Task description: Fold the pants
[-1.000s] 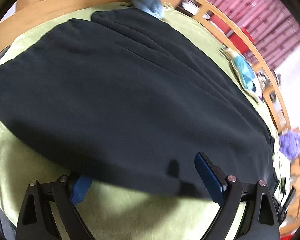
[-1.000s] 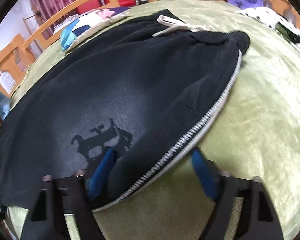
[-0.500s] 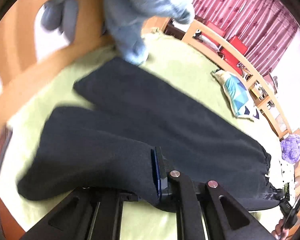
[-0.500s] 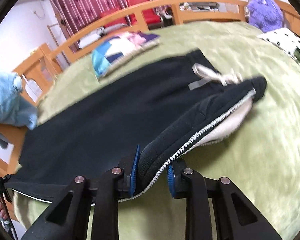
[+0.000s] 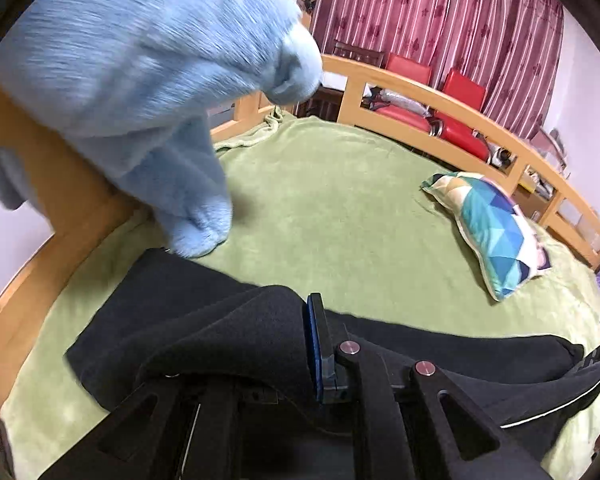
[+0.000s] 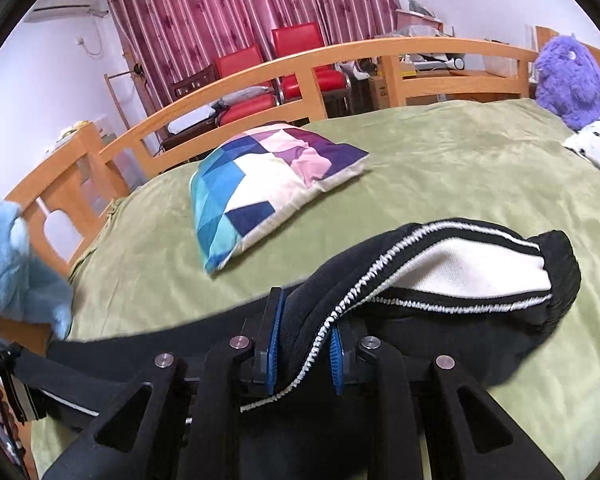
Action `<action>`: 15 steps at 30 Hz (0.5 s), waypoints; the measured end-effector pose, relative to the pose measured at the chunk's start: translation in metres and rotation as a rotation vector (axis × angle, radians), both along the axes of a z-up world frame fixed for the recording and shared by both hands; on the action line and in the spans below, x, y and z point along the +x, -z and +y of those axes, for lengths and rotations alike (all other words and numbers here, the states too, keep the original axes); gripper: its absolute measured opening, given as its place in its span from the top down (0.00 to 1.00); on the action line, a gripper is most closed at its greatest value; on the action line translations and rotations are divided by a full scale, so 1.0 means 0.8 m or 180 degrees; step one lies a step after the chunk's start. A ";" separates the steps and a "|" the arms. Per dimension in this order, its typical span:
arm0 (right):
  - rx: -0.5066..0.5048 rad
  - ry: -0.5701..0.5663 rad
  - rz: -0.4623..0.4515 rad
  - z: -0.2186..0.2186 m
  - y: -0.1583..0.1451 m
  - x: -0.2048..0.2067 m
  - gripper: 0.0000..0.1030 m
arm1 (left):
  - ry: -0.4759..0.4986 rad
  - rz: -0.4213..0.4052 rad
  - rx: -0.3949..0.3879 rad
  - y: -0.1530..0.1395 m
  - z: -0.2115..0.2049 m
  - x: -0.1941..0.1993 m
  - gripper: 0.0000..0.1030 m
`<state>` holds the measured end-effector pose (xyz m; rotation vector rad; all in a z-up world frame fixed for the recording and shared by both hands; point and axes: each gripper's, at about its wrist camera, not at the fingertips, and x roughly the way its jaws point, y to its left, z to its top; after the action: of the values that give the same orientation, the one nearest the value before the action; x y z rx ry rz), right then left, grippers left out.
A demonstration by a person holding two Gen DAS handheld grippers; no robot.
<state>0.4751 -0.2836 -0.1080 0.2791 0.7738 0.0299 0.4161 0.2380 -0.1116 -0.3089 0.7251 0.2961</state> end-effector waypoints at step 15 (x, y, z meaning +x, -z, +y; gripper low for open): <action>-0.0480 -0.0271 0.0448 0.037 0.086 -0.005 0.33 | 0.0207 0.0249 0.0214 0.027 -0.055 -0.037 0.23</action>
<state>0.4709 -0.2537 -0.1767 0.1056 0.9226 0.0324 0.3865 0.1939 -0.1329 -0.2104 0.7991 0.2714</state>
